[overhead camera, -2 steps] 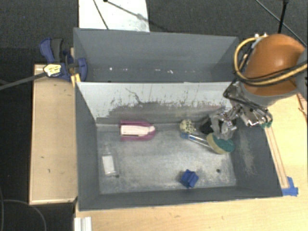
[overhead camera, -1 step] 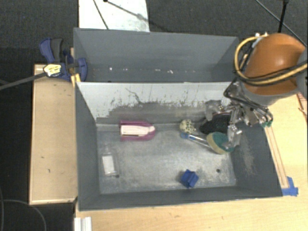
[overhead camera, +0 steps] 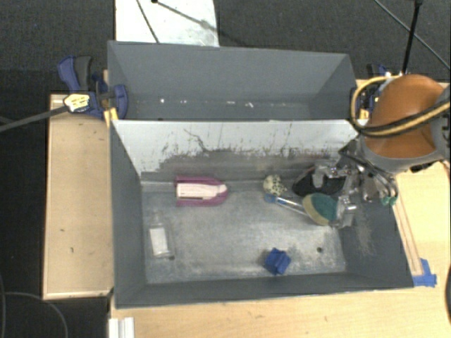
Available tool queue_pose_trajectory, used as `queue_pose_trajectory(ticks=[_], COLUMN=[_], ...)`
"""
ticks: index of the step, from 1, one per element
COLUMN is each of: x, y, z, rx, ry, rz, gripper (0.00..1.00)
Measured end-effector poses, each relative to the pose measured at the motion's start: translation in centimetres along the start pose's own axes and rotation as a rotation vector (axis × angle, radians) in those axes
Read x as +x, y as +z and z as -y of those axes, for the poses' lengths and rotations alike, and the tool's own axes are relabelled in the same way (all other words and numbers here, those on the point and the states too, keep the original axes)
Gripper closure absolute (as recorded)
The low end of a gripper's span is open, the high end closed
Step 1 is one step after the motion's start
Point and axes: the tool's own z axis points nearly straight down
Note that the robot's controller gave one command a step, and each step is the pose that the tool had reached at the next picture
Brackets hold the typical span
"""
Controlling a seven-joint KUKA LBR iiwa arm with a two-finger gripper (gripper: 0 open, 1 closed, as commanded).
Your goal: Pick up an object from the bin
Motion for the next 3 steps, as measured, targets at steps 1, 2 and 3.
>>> queue_pose_trajectory(ticks=[1, 2, 3], x=[-1.7, -0.3, -0.2], y=[5.8, 2.3, 2.5], z=[2.8, 1.9, 1.9], rx=[-0.007, 0.002, 0.001], ry=[0.036, -0.078, -0.077], rz=[0.017, 0.008, 0.004], gripper=[0.0, 0.0, 1.0])
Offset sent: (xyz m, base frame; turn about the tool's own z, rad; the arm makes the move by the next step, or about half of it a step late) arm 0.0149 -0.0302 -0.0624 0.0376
